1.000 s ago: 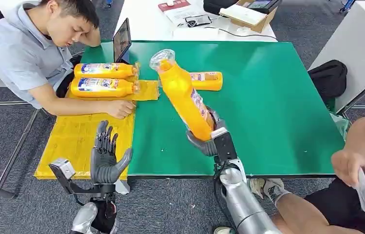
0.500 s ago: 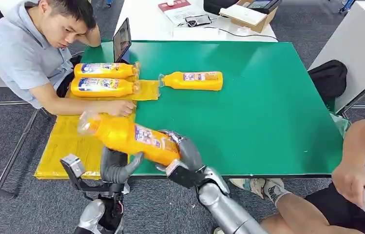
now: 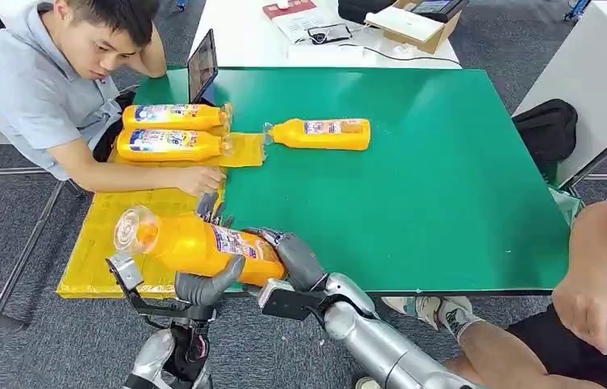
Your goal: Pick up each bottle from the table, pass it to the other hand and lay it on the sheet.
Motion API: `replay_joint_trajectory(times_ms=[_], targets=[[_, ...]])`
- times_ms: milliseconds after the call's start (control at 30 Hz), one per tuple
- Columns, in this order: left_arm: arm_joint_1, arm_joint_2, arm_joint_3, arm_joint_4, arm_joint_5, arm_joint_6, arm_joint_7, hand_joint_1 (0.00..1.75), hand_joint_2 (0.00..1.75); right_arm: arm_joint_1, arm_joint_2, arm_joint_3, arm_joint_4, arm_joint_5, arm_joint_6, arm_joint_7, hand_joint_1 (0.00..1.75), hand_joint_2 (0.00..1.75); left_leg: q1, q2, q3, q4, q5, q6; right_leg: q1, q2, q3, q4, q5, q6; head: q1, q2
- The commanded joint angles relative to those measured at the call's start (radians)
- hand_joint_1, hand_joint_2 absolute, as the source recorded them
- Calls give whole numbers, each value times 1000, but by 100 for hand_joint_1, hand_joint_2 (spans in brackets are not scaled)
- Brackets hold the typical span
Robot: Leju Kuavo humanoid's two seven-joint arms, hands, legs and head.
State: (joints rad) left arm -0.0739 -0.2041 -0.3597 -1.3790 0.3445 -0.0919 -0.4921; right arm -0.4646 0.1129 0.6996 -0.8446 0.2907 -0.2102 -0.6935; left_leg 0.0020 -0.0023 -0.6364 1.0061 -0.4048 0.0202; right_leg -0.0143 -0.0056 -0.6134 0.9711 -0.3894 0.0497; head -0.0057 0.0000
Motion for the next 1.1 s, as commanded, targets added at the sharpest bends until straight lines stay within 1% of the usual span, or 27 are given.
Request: replay_joint_trajectory(times_ms=[33, 67, 100, 133, 167, 200, 233, 267, 300, 333, 400, 433, 467, 500, 567, 600, 633, 667, 700, 733, 767, 867, 933, 1000, 1033, 1067, 1100], targets=[[-97, 75, -124, 71, -91, -79, 11, 0, 175, -48, -7, 137, 75, -1, 14, -5, 175, 175, 1, -2, 7, 0, -3, -2, 1, -2, 7, 0, -4, -3, 0, 0], [-100, 74, -121, 77, -100, -78, 5, 0, 175, -53, -4, 139, 81, 1, 17, -5, 175, 175, 1, -1, 3, -1, -1, -1, 1, -1, 3, 0, -1, -2, 0, 0], [-103, 72, -118, 84, -100, -84, 9, 2, 175, -58, -1, 142, 88, 8, 14, -5, 175, 175, 1, -2, 7, 0, -2, -2, 1, -2, 7, 0, -3, -3, 0, 0], [-109, 71, -116, 94, -90, -98, 22, 150, 175, -58, 3, 139, 93, 3, 20, -5, 175, 175, 1, -2, 4, 0, -1, -1, 1, -2, 4, 0, -2, -2, 0, 0], [-111, 68, -113, 97, -89, -98, 23, 175, 175, -55, 3, 136, 96, -1, 27, -5, 175, 175, 1, -2, 7, 0, -2, -2, 1, -2, 7, 1, -3, -3, 0, 0], [-111, 67, -112, 99, -89, -98, 24, 175, 175, -54, 3, 134, 99, 0, 25, -5, 175, 175, 1, -2, 4, 0, -1, -1, 1, -2, 5, 0, -2, -2, 0, 0], [-116, 68, -106, 104, -94, -90, 26, 175, 175, -52, 4, 133, 109, 2, 19, -5, 141, 175, 0, -2, 3, -1, -1, -1, 0, -2, 3, 0, -1, -1, 0, 0], [-118, 62, -96, 110, -100, -70, 29, 175, 175, -51, 6, 129, 121, 4, 21, -5, 124, 175, 1, -2, 5, -1, -1, -1, 1, -2, 6, 0, -2, -2, 0, 0], [-118, 59, -83, 110, -107, -48, 29, 175, 175, -49, 9, 126, 131, 3, 25, -5, 31, 175, 1, -2, 4, -1, -1, -1, 1, -2, 5, -1, -2, -2, 0, 0], [-117, 53, -64, 109, -107, -24, 27, 175, 175, -44, 15, 115, 139, 7, 16, -5, 0, 175, 1, -2, 6, 0, -2, -1, 1, -2, 7, 0, -3, -2, 0, 0], [-113, 33, -23, 98, -106, 35, 18, 175, 175, -29, 20, 97, 131, 8, 12, -5, 0, 175, 1, -1, 3, 0, -1, -1, 1, -1, 3, -1, -1, -1, 0, 0], [-117, 31, -16, 92, -103, 43, 19, 175, 175, -25, 20, 94, 126, 10, 10, -5, 0, 175, 1, -1, 6, -1, -2, -1, 1, -1, 6, 0, -3, -2, 0, 0], [-117, 31, -16, 92, -103, 43, 19, 175, 175, -25, 20, 94, 126, 10, 10, -5, 0, 175, 1, -1, 3, 0, -1, -1, 1, -1, 4, 0, -2, -1, 0, 0], [-117, 31, -16, 92, -103, 43, 19, 175, 175, -25, 20, 94, 126, 10, 10, -5, 0, 175, 1, -2, 6, 0, -3, -1, 1, -1, 7, 0, -3, -2, 0, 0], [-117, 31, -16, 92, -103, 43, 19, 175, 175, -25, 20, 94, 126, 10, 10, -5, 0, 175, 1, -1, 3, 0, -1, -1, 1, -1, 3, 0, -1, -2, 0, 0], [-117, 31, -16, 92, -103, 43, 19, 175, 175, -25, 20, 94, 126, 10, 10, -5, 0, 175, 1, -1, 7, 0, -3, -2, 1, -1, 7, 0, -3, -3, 0, 0], [-115, 23, -9, 88, -93, 61, 22, 175, 175, -21, 21, 81, 119, 10, 10, -5, 0, 175, 1, -1, 8, 0, -4, -2, 1, -1, 8, 1, -4, -3, 0, 0], [-117, 16, 8, 84, -69, 79, 19, 175, 175, -12, 23, 71, 99, 9, 0, -5, 0, 0, 1, -2, 4, 0, -1, -1, 1, -2, 4, 0, -2, -2, 0, 0], [-120, 11, 20, 83, -47, 92, 20, 175, 175, -1, 21, 69, 69, 8, -21, -5, 0, 0, 1, -2, 2, 0, -1, -1, 1, -2, 3, 0, -1, -2, 0, 0], [-126, 10, 30, 79, -24, 94, 27, 175, 175, 8, 15, 76, 44, 19, -62, -5, 0, 0, 1, -3, 4, 0, -2, -1, 1, -3, 5, 0, -3, -2, 0, 0], [-136, 11, 36, 80, 14, 83, 38, 175, 175, 21, 3, 95, 6, 25, -112, -5, 0, 0, 1, -2, 2, 0, -1, -1, 1, -1, 2, 0, -1, -2, 0, 0], [-156, 6, 46, 96, 63, 77, 45, 175, 175, 45, -35, 112, -60, -16, -152, -5, 0, 0, 1, -3, 3, 0, -1, -1, 2, -3, 4, 0, -2, -2, 0, 0], [-173, 10, 44, 112, 80, 78, 42, 175, 175, 77, -101, 171, -243, -73, -233, -5, 0, 0, 1, -3, 1, 0, -1, -1, 1, -3, 3, 0, -2, -1, 0, 0], [-191, 17, 57, 136, 33, 163, 7, 175, 175, 96, -131, 185, -312, -80, -328, -5, 0, 0, 1, -3, 2, 0, -1, -1, 1, -3, 3, 0, -2, -1, 0, 0], [-208, 29, 60, 157, -67, 273, -40, 175, 175, 107, -141, 171, -351, -98, -365, -5, 0, 0, 1, -3, 1, 0, 0, -1, 1, -3, 2, 0, -1, -1, 0, 0], [-221, 41, 61, 176, -124, 326, -51, 175, 175, 116, -146, 152, -373, -93, -400, -5, 0, 0, 1, -5, 3, 0, -1, -1, 1, -5, 4, 0, -3, -2, 0, 0], [-230, 51, 67, 193, -198, 389, -73, 175, 175, 125, -146, 125, -396, -96, -418, -5, 0, 0, 1, -4, 2, 0, -1, -1, 1, -4, 3, 0, -2, -1, 0, 0]])
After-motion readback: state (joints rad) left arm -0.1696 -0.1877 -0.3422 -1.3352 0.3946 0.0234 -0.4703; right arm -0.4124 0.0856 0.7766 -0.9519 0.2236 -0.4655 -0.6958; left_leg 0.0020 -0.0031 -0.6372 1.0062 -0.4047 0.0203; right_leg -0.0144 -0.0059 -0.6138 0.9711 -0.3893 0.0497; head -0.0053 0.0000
